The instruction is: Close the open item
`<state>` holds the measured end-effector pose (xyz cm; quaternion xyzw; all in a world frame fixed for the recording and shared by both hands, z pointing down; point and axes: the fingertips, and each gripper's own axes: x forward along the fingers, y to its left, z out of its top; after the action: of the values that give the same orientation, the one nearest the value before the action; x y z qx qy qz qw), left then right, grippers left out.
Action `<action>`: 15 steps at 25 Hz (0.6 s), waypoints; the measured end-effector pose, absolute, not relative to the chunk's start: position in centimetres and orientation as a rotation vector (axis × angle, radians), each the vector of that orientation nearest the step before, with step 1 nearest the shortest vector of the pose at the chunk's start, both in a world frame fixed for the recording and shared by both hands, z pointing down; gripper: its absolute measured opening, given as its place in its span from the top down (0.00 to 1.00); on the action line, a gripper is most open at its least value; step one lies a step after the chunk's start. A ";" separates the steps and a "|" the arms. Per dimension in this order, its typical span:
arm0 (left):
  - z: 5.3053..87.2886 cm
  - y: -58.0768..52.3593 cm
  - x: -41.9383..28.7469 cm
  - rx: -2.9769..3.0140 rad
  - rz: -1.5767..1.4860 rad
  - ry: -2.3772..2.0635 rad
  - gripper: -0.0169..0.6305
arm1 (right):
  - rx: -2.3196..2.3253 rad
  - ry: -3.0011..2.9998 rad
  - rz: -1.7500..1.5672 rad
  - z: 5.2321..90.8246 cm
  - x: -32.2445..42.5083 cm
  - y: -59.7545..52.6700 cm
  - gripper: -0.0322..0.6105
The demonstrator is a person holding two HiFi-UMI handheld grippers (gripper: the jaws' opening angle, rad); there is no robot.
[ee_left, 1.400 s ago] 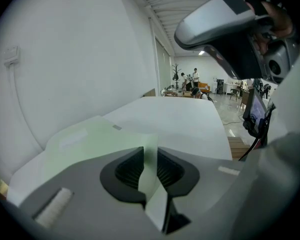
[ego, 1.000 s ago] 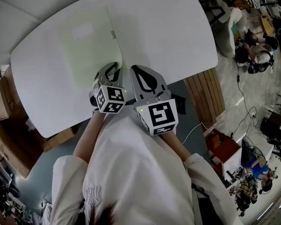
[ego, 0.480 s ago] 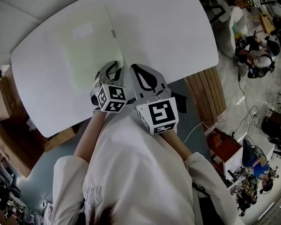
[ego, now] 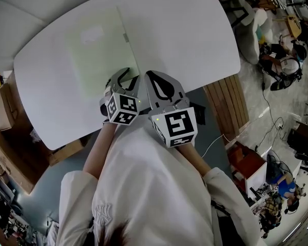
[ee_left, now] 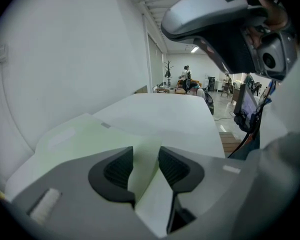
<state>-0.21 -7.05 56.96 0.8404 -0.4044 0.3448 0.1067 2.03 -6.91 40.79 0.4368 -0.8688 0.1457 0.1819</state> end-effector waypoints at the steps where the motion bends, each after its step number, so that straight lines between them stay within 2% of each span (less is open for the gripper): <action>1: 57.0 -6.9 -0.1 2.476 1.015 -1.171 0.75 | 1.234 -2.452 0.412 40.8 2.0 -6.9 0.93; 5: 57.4 -6.5 0.6 2.478 1.024 -1.096 0.67 | 1.248 -2.460 0.404 40.7 2.2 -7.2 0.93; 15: 57.2 -6.9 0.1 2.416 0.959 -1.072 0.68 | 1.234 -2.455 0.414 41.0 2.1 -7.2 0.93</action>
<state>0.13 -6.94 57.23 0.8477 -0.3760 0.3364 0.1639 2.10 -7.17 41.03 0.4368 -0.8690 0.1467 0.1803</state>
